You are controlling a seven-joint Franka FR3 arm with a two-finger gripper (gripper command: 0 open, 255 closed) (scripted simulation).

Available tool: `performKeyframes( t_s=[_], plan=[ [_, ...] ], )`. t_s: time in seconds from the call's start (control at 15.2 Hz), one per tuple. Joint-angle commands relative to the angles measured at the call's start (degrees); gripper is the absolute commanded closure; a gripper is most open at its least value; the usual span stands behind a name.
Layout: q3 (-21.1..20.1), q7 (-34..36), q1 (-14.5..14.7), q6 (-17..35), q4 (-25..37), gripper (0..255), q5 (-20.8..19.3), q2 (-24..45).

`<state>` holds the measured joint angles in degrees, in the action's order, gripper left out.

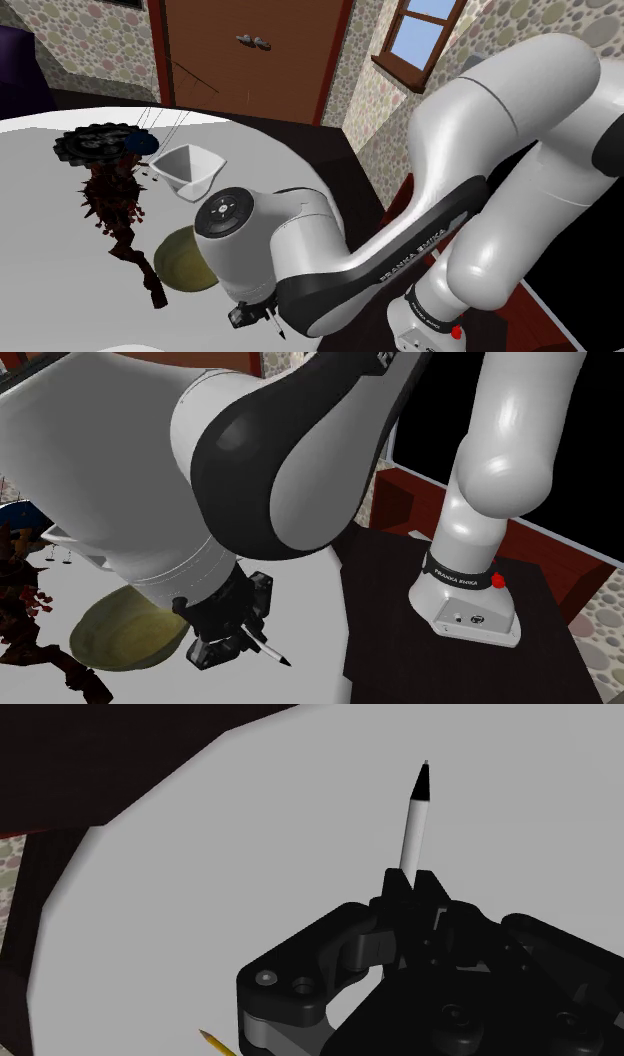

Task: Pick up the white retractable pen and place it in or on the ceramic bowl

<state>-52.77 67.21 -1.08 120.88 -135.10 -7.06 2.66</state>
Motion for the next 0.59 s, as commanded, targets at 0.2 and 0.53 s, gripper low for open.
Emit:
performKeyframes(
  t_s=[0.2,0.53],
  plan=[
    [-0.09,-3.4,-0.28,-3.52,1.04,255,4.09,-4.47],
    [0.54,-6.15,-0.08,-7.37,2.61,255,7.19,-8.29]
  ],
)
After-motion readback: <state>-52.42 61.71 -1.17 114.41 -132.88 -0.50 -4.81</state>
